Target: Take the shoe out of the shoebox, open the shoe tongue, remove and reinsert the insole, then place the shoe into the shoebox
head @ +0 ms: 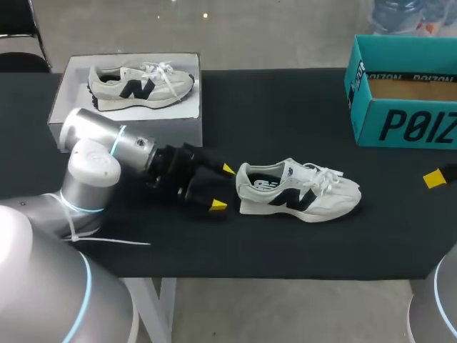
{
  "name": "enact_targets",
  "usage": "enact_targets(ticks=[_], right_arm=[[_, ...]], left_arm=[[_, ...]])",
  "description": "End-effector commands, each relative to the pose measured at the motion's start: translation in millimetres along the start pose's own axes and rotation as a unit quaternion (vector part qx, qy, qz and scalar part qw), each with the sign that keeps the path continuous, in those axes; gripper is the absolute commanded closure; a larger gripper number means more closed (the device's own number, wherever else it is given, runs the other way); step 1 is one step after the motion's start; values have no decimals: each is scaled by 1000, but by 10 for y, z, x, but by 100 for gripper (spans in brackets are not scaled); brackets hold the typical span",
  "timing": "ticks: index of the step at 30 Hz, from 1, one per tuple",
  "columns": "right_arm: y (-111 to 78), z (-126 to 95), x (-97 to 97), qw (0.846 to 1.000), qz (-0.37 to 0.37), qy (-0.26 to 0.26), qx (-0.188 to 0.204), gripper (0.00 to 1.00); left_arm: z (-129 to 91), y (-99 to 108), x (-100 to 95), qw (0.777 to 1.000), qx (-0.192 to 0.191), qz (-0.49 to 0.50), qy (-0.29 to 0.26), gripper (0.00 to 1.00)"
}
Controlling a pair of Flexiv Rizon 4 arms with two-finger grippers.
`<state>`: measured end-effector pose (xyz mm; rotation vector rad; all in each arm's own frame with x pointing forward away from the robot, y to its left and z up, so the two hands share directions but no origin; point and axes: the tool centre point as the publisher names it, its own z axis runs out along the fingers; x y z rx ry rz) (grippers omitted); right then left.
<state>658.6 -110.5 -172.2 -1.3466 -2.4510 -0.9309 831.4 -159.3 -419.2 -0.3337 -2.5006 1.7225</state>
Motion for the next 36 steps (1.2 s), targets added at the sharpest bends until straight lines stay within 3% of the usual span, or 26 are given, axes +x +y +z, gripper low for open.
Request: enact_targets(ticks=[1, 20, 36], right_arm=[[-7, 5, -2, 1000, 0, 0, 0, 0], [-7, 5, -2, 1000, 0, 0, 0, 0], [-7, 5, -2, 1000, 0, 0, 0, 0]], left_arm=[[81, 0, -69, 1000, 3, 3, 2, 0], [359, -120, -114, 1000, 5, 13, 21, 0], [521, -6, -46, 1000, -7, -6, 17, 0]])
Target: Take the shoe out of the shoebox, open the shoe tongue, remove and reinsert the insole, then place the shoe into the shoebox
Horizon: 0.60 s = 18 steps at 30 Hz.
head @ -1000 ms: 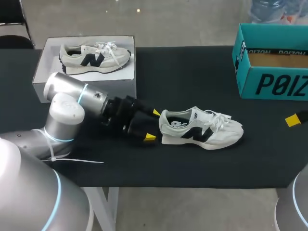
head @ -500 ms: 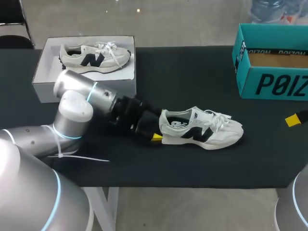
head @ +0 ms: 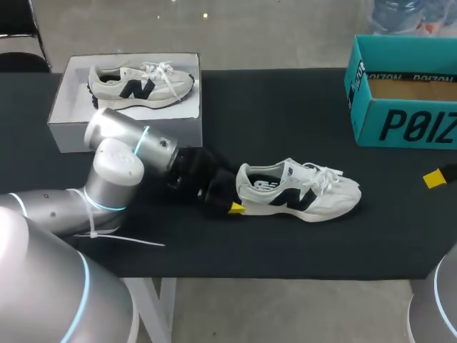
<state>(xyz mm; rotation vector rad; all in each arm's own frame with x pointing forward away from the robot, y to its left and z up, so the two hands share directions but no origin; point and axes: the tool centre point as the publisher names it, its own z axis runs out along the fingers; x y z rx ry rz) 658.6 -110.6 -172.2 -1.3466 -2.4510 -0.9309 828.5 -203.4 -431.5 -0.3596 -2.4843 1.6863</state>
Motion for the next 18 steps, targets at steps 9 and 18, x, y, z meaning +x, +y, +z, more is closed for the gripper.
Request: enact_targets(ticks=[9, 18], right_arm=[[-7, 5, -2, 1000, 0, 0, 0, 0], [-7, 5, -2, 1000, 0, 0, 0, 0]], left_arm=[[124, 42, -6, 999, -30, -25, 18, 19], [140, 58, -28, 999, -24, -40, 26, 100]])
